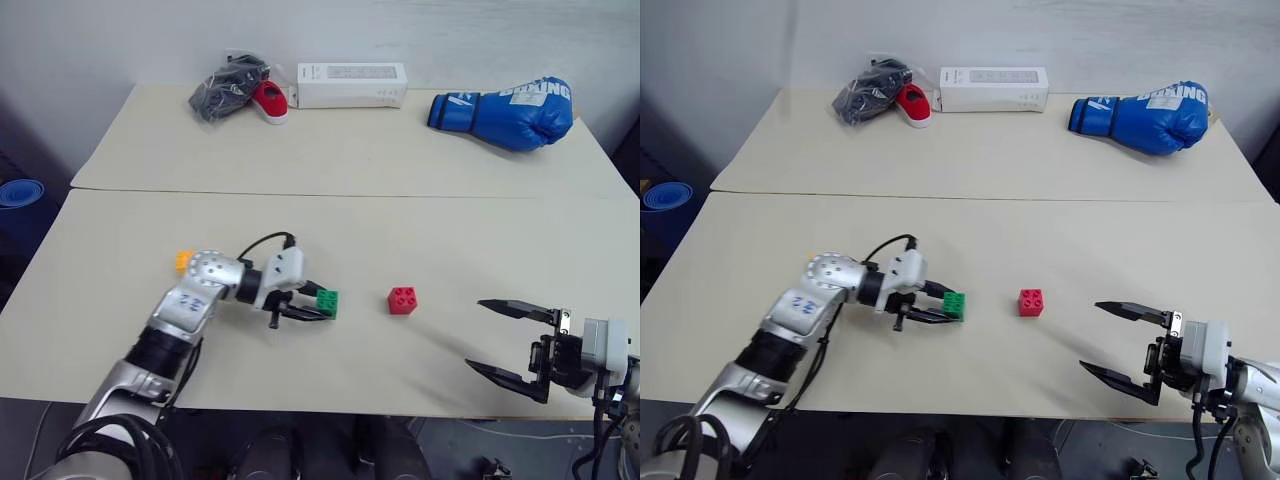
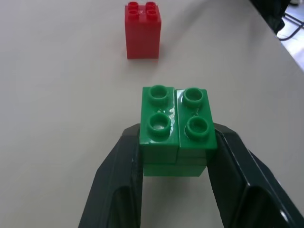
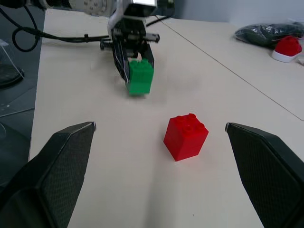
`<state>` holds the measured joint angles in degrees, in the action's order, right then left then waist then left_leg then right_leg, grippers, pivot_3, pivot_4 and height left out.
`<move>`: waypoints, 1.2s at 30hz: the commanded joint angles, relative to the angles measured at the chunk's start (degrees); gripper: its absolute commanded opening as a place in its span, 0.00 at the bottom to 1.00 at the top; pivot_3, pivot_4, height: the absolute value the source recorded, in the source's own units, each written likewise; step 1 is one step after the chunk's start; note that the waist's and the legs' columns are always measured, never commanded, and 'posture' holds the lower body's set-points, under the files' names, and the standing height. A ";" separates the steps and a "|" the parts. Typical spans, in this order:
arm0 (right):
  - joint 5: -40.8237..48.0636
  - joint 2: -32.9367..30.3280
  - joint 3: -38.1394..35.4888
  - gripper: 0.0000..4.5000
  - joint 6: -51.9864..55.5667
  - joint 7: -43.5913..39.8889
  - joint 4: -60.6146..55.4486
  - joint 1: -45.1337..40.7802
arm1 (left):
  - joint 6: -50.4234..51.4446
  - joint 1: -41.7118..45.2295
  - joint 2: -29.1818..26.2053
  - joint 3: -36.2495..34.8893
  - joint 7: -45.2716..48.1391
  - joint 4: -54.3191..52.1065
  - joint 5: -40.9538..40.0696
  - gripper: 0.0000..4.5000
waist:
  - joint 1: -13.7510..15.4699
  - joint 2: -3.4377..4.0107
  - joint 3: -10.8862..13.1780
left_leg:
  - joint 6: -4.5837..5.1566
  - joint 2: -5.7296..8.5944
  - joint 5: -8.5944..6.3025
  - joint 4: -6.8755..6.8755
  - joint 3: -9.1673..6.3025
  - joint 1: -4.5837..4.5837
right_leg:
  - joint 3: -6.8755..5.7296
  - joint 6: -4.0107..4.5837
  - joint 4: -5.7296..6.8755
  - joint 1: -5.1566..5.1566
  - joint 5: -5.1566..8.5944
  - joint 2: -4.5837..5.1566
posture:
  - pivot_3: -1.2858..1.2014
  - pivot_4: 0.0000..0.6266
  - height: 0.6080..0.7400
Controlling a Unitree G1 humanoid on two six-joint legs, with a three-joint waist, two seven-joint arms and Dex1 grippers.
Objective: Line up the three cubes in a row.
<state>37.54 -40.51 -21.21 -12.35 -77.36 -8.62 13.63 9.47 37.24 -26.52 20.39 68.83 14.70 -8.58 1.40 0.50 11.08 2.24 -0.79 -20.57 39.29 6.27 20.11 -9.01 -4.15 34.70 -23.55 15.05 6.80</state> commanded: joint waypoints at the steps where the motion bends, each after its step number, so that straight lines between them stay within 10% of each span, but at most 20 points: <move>1: 0.75 0.81 -2.72 1.00 -0.12 2.27 -4.56 2.49 | -3.25 2.52 1.99 0.05 -1.45 4.64 2.39 0.33 | 0.12 0.00 0.00 | -0.02 -0.01 0.01 0.01 -0.05 0.01 | 0.04 0.00 0.00 0.00 0.00 0.00 | 0.52 0.24 1.00; 7: 0.46 0.99 -3.02 1.00 0.81 4.99 -7.97 5.34 | -4.36 2.90 2.35 0.10 -1.28 6.56 3.92 0.33 | 0.12 -0.02 -0.01 | -0.01 -0.01 0.00 0.12 -0.15 0.01 | 0.05 0.00 0.03 0.05 0.00 0.16 | 0.52 0.24 1.00; 16: 0.47 -0.08 -0.97 1.00 3.82 6.86 -10.22 2.87 | -2.21 -0.01 0.51 -6.09 -1.61 -3.94 -1.27 0.94 | 0.06 -0.04 0.00 | 0.03 0.05 -0.01 0.20 -0.21 0.09 | -0.09 0.02 0.09 0.03 0.01 0.57 | 0.52 0.24 1.00; 25: 0.82 1.23 6.50 1.00 7.92 4.73 -6.62 -9.73 | -2.78 -27.36 -16.38 -39.42 -2.05 -18.04 -15.36 0.94 | -1.57 -0.05 0.04 | -0.07 -0.08 -0.04 0.16 -0.24 -0.01 | -0.11 0.17 0.21 0.01 0.10 0.60 | 0.52 0.24 1.00; 36: -0.51 7.89 12.60 1.00 6.33 3.83 -3.74 -16.07 | -6.18 -53.94 -11.15 -70.67 -15.50 -8.25 -19.35 0.97 | 0.01 -0.15 0.03 | 0.04 -0.01 -0.25 0.18 -0.37 0.09 | -0.13 0.15 -0.20 0.02 0.09 0.74 | 0.52 0.24 1.00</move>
<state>36.93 -32.91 -8.29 -4.72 -73.10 -12.45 -2.14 4.10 -15.79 -37.91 -47.43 54.91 6.14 -26.49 1.40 0.35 11.11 2.28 -0.79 -20.87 39.47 5.90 20.20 -9.14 -4.01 34.50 -23.53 15.13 7.55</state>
